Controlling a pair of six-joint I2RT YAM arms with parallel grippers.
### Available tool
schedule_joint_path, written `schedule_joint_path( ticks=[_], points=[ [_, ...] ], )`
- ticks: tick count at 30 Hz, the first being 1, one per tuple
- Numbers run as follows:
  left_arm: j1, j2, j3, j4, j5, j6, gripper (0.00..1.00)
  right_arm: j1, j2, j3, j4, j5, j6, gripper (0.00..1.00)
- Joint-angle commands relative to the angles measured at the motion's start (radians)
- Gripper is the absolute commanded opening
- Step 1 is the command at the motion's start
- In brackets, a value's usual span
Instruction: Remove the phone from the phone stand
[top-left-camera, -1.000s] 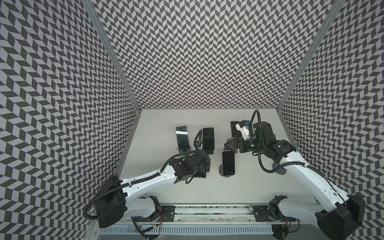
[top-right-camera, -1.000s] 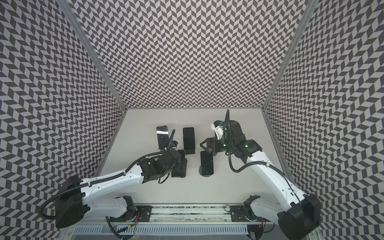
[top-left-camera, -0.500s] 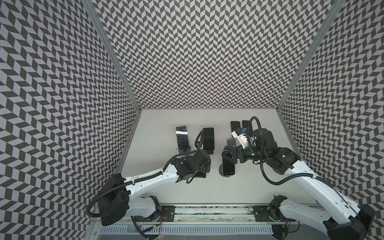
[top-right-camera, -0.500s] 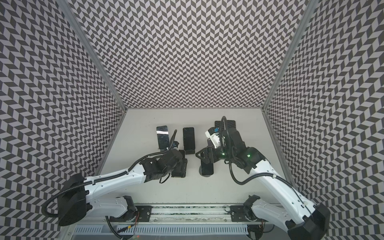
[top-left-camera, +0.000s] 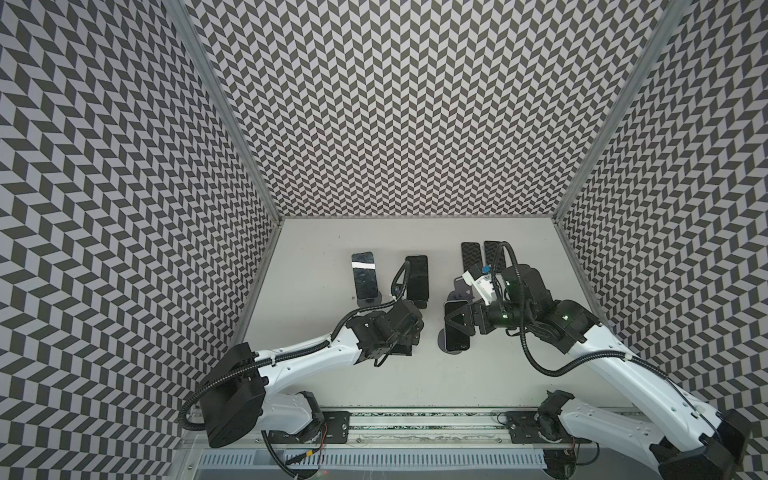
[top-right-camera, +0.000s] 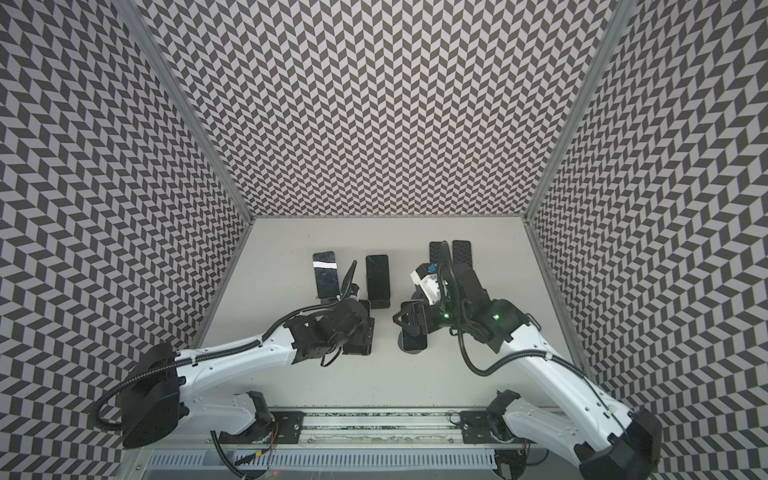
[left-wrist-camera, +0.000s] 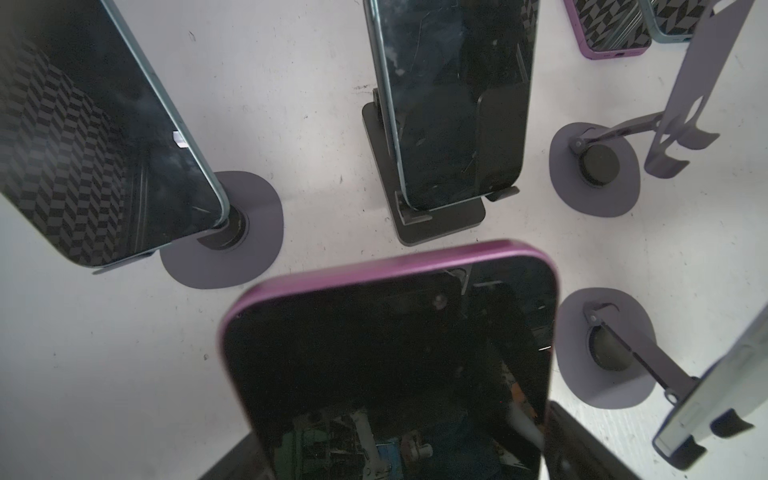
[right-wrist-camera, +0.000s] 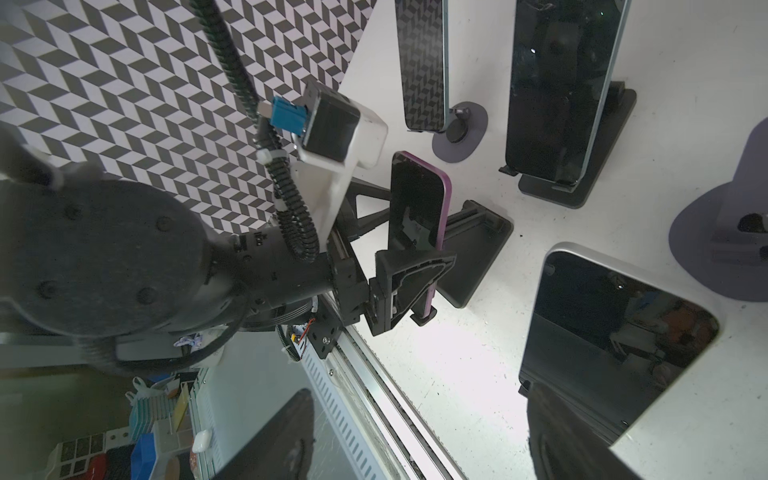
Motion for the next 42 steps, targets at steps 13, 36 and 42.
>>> schedule_joint_path(
  ticks=[13,36,42],
  points=[
    [-0.003,0.039,0.049,0.007,-0.036,0.0,0.88,0.007,0.026,-0.03,0.032,0.029,0.031,0.79],
    [-0.003,0.053,0.046,-0.005,-0.023,-0.012,0.77,0.007,0.016,-0.055,0.078,0.036,0.05,0.8],
    [-0.003,0.046,0.041,-0.006,-0.024,-0.014,0.74,0.007,0.026,-0.05,0.09,0.032,0.051,0.8]
  ],
)
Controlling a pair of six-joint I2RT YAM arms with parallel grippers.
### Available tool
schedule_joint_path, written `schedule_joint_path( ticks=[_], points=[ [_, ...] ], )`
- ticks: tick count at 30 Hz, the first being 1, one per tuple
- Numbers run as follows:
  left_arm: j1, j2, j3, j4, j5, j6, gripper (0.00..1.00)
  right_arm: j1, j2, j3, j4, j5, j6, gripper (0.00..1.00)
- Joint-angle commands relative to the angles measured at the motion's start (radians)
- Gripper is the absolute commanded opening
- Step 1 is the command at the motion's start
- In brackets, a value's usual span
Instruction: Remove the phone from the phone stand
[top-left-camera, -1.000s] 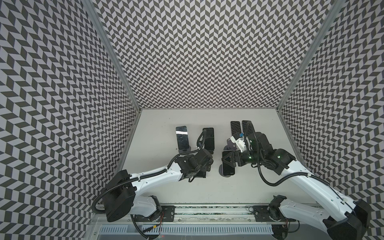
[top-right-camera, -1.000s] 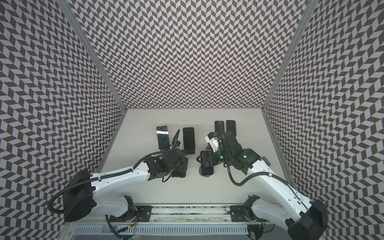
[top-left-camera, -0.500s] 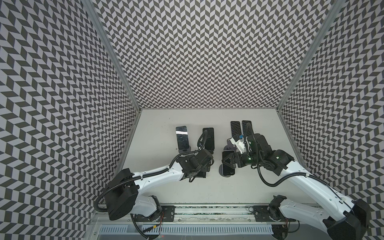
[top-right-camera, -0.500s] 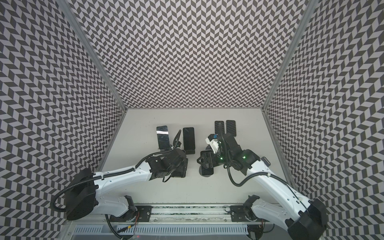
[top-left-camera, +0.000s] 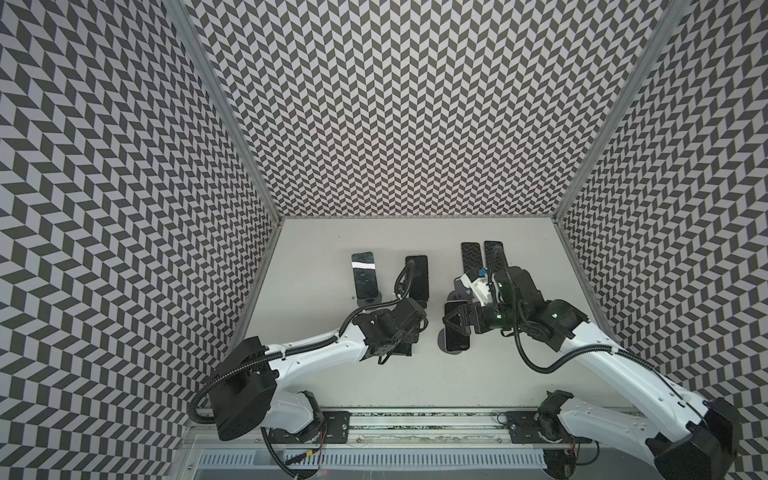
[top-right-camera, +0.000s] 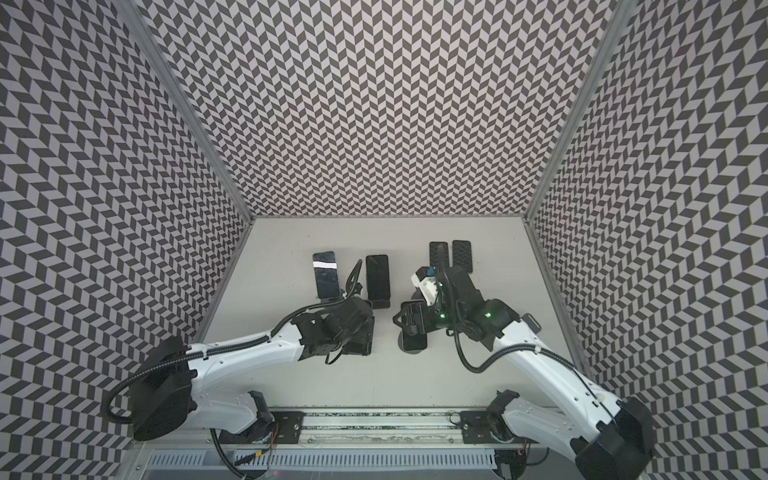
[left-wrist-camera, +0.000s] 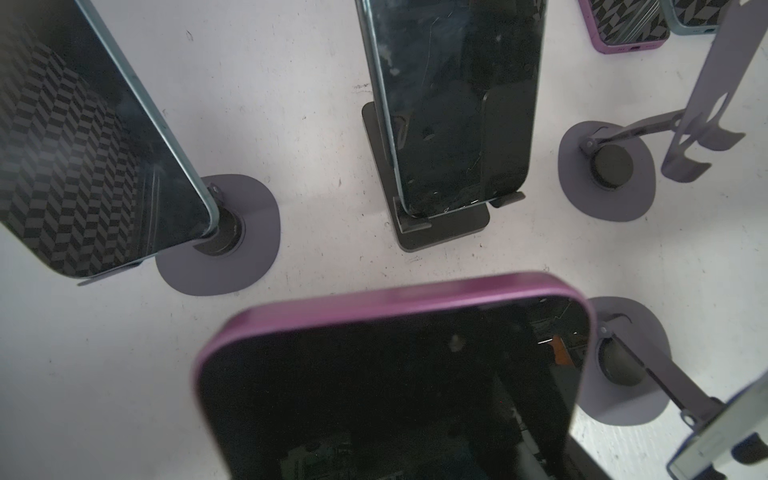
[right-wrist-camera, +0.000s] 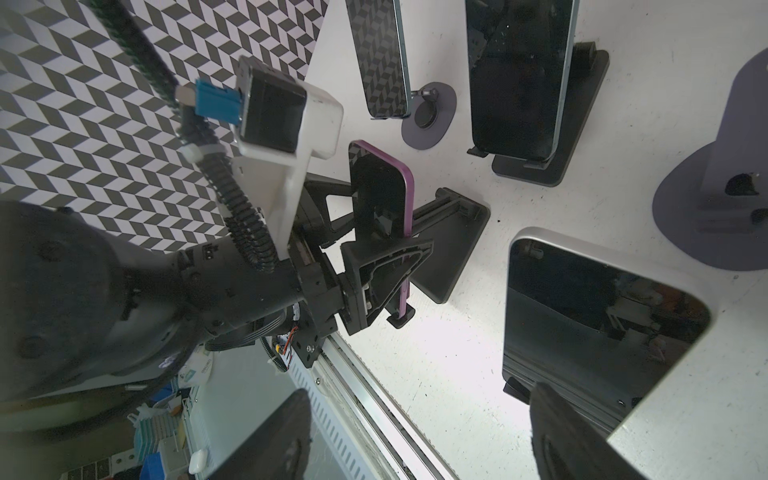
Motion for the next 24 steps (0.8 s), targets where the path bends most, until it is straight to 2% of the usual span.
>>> schedule_joint_path(
  ticks=[1,24],
  points=[
    [-0.003,-0.005,0.017,-0.008,-0.014,-0.01,0.73,0.006,-0.007,-0.005,0.056,0.0,0.007,0.8],
    [0.01,-0.037,0.006,0.008,0.006,-0.021,0.7,0.006,-0.003,-0.005,0.082,-0.029,0.002,0.8]
  ],
)
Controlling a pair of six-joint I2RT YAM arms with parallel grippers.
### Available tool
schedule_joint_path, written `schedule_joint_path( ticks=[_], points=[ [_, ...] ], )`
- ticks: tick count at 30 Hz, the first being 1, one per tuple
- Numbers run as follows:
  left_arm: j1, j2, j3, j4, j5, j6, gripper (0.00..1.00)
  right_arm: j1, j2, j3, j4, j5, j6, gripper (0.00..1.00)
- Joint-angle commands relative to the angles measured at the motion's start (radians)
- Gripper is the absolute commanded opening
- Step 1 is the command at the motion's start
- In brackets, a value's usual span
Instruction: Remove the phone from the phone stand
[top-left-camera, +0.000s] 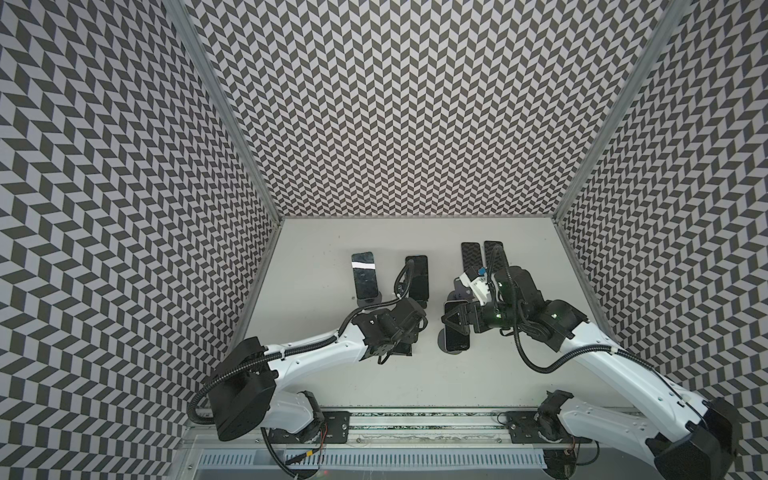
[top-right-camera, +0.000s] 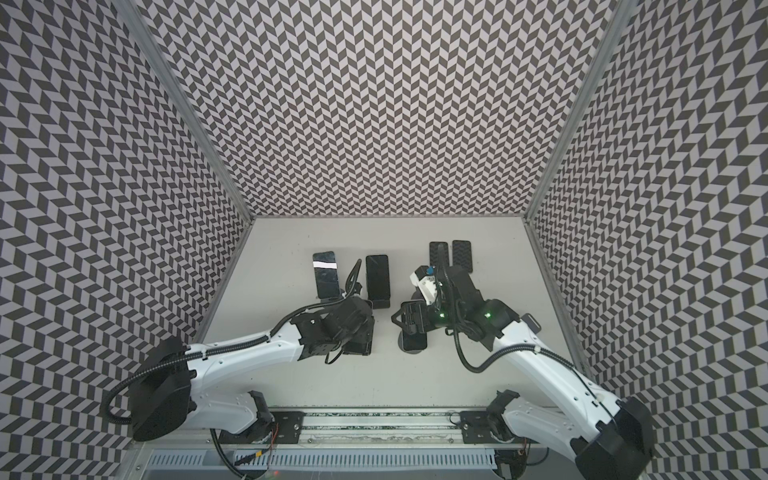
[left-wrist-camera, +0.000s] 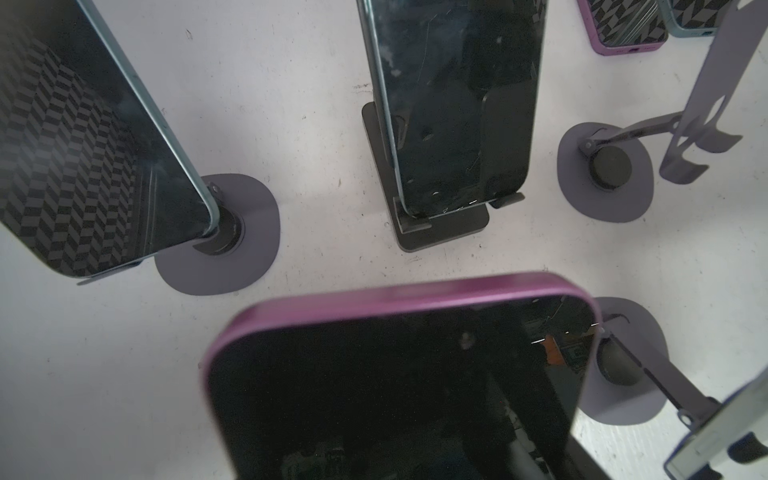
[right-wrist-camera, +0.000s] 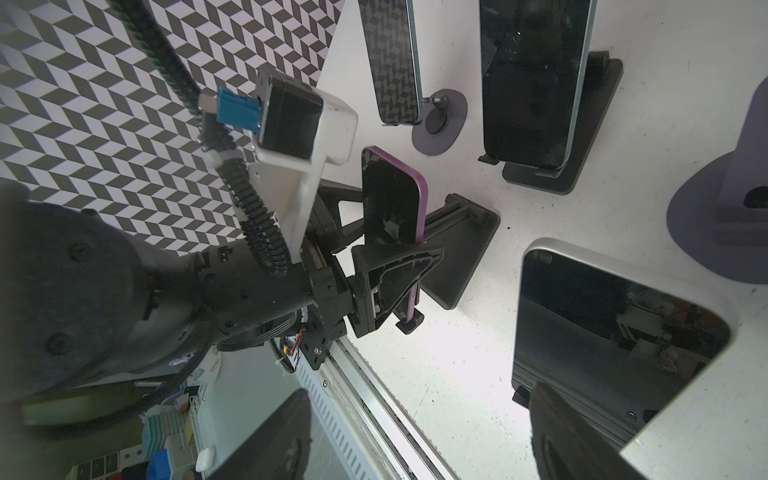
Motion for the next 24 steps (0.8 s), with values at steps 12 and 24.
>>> schedule_joint_path(
  ticks=[12,24],
  points=[
    [0.01,-0.074,-0.003,0.02,0.015,-0.019,0.69,0.006,0.009,0.017,0.061,-0.006,0.003,0.8],
    [0.02,-0.124,-0.008,0.016,0.006,-0.014,0.69,0.008,0.051,0.059,0.069,-0.014,0.002,0.79]
  ],
)
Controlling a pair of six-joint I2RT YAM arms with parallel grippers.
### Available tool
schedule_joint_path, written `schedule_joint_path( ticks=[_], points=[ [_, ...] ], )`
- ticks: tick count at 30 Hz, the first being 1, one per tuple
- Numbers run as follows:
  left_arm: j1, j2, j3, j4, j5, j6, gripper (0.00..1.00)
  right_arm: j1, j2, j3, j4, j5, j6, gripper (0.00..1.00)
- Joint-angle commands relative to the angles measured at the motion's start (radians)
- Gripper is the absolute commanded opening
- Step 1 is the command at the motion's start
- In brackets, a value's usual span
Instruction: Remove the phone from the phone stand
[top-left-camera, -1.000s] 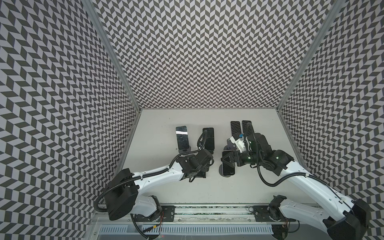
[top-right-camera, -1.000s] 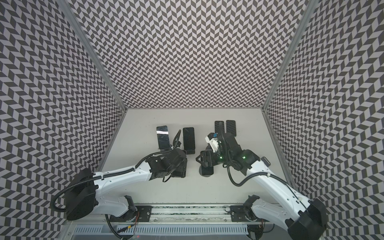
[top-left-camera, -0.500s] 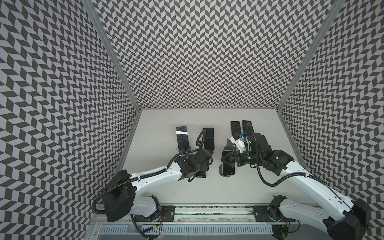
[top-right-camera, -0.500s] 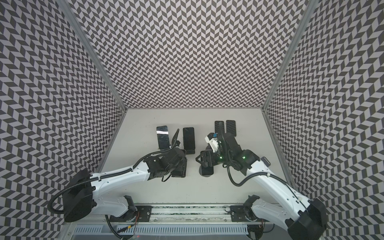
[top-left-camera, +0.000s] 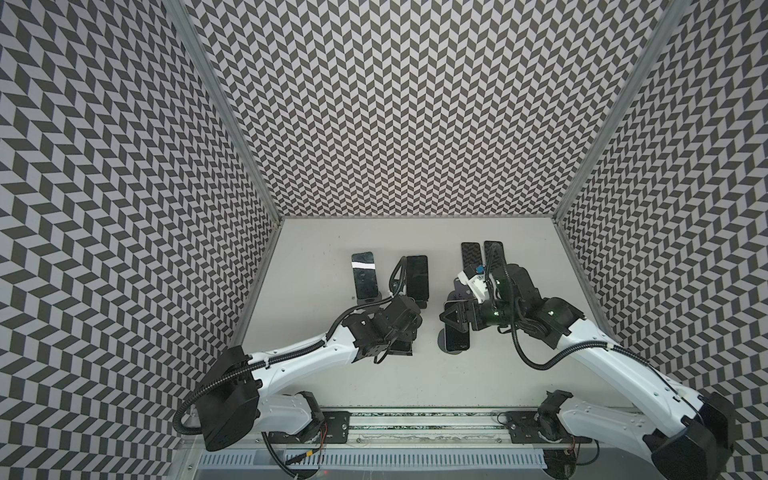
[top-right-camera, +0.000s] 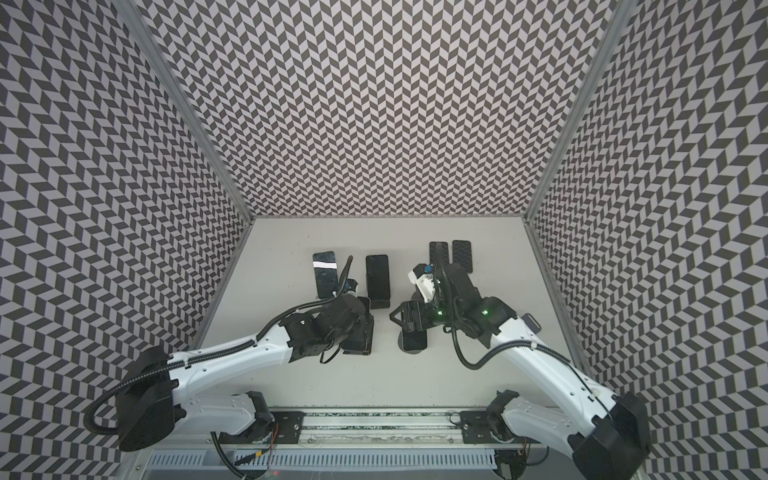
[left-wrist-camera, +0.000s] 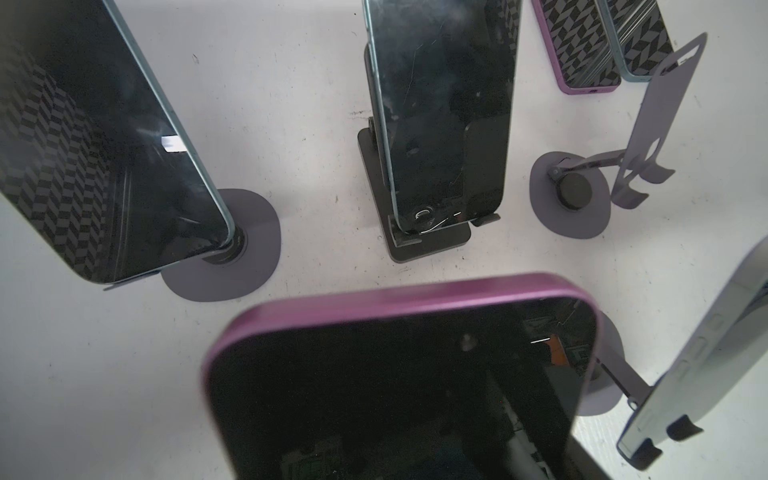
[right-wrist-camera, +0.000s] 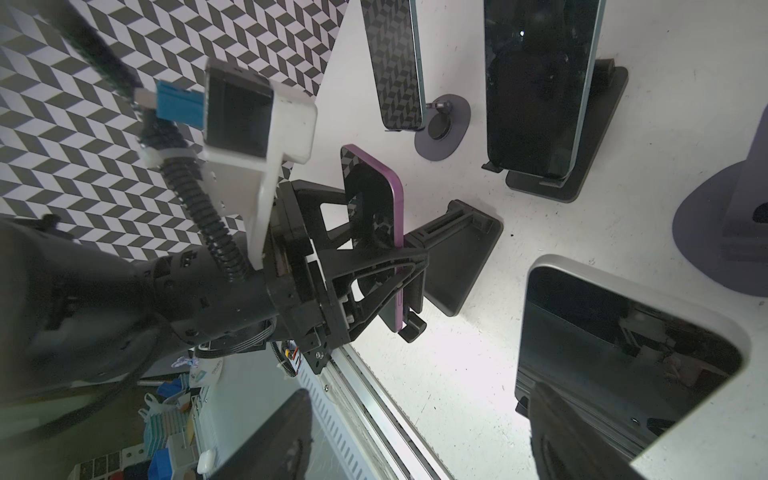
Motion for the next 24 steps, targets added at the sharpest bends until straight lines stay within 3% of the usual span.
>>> schedule_joint_path(
  ticks=[1,10,24],
  points=[
    [0.009,-0.049,-0.004,0.018,-0.022,-0.011,0.69,0.008,0.022,0.042,0.054,-0.007,-0.002,0.79],
    [0.052,-0.134,-0.051,0.04,-0.017,0.015,0.69,0.018,0.078,0.099,0.051,0.001,-0.009,0.79],
    [0.088,-0.151,-0.041,0.041,0.006,0.044,0.69,0.043,0.109,0.137,0.051,0.004,-0.016,0.78]
  ],
)
